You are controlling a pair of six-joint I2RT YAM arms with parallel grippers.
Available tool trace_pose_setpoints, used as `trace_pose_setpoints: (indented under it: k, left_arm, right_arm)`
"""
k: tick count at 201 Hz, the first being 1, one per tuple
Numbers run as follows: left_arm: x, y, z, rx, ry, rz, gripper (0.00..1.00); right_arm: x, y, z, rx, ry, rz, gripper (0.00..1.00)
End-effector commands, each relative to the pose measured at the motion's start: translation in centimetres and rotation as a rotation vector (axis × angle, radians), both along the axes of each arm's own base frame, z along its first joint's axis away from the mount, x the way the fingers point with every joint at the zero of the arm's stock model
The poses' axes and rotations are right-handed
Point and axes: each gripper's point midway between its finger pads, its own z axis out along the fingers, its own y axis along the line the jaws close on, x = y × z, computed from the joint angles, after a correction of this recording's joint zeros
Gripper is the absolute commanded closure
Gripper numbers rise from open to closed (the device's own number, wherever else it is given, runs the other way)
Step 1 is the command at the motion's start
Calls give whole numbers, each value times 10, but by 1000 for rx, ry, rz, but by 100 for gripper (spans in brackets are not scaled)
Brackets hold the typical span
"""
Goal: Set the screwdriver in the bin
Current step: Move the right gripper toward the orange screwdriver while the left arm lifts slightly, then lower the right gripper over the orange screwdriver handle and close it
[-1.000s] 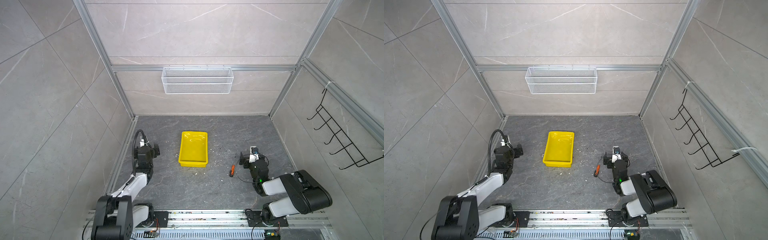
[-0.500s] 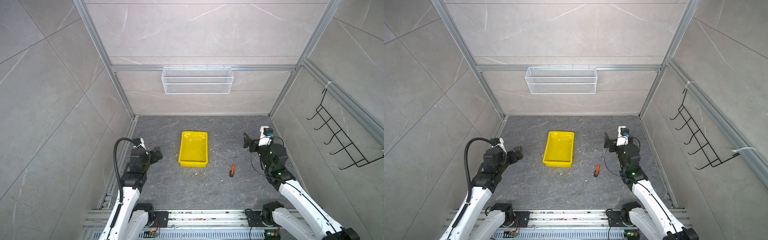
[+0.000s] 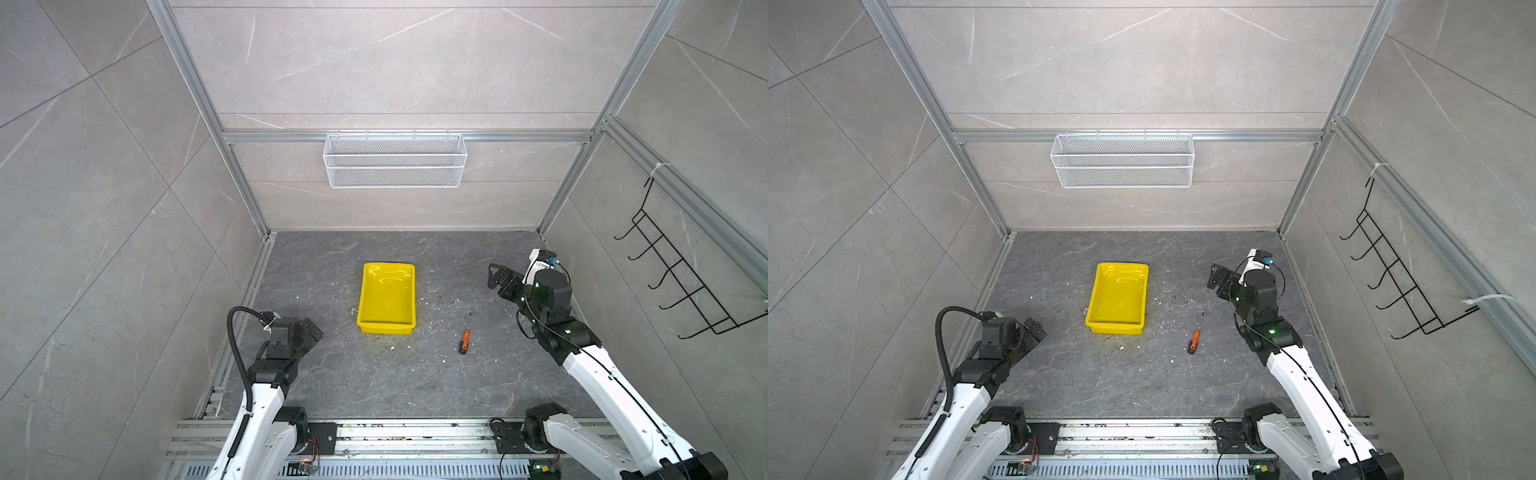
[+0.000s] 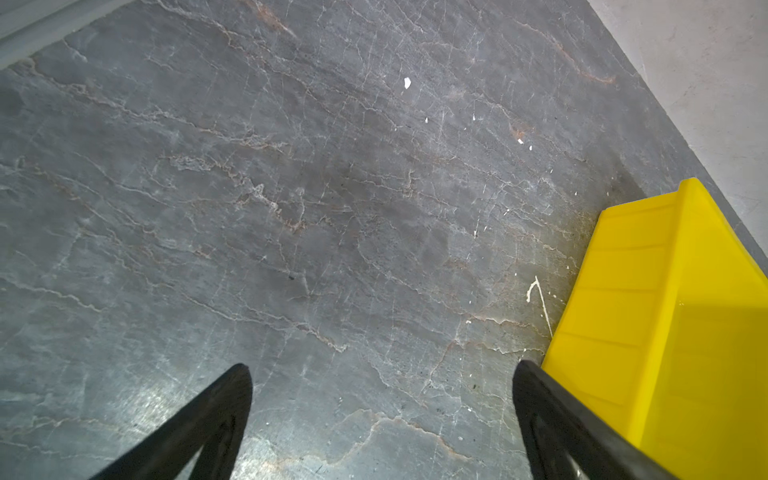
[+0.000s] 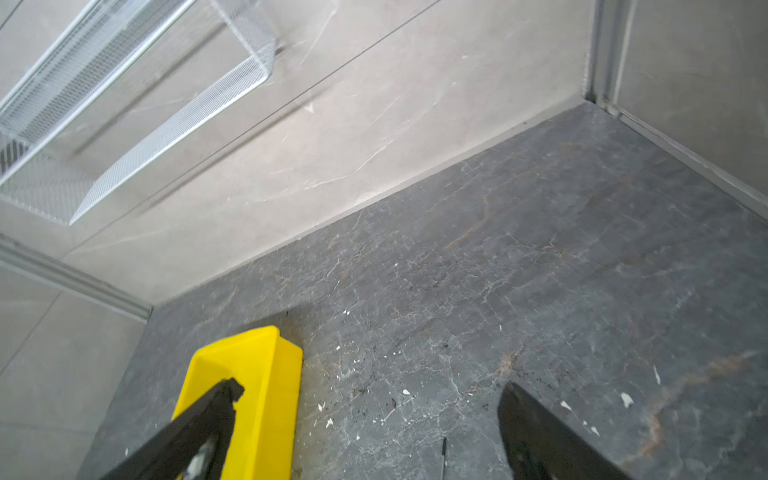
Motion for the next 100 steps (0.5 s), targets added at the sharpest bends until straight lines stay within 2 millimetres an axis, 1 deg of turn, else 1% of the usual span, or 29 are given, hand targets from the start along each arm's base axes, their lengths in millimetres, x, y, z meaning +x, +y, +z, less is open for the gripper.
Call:
trace_pose_setpoints:
  k: [1, 14, 26, 40, 58, 65, 79, 93, 95, 100]
  left_arm:
    - [-2, 3, 0, 33, -21, -12, 0]
    - [-3, -1, -15, 37, -25, -50, 0]
    - [0, -11, -8, 19, -64, -111, 0]
    - [-3, -8, -9, 16, -79, -86, 0]
    - [-8, -4, -7, 23, -95, -66, 0]
    - [-10, -3, -6, 19, -104, -59, 0]
    - [-11, -2, -5, 18, -126, -47, 0]
    - [-9, -1, -4, 20, -146, -43, 0]
    - [-9, -1, -4, 19, -148, -43, 0]
    - [-9, -2, -4, 18, -149, -47, 0]
  right_arm:
    - [-6, -20, -33, 82, 156, -171, 1]
    - [-11, -15, -50, 89, 238, -153, 1]
    - [-16, -6, -66, 73, 312, -95, 1]
    - [-23, -1, -92, 57, 389, -57, 0]
    - [-34, 3, -129, 67, 501, -45, 3]
    - [-38, 8, -142, 99, 544, -45, 7]
    - [-42, 25, -160, 161, 597, -14, 16]
    - [-47, 41, -172, 167, 625, -11, 26]
    - [-48, 45, -172, 162, 628, -7, 29]
    - [-50, 50, -175, 152, 638, -8, 31]
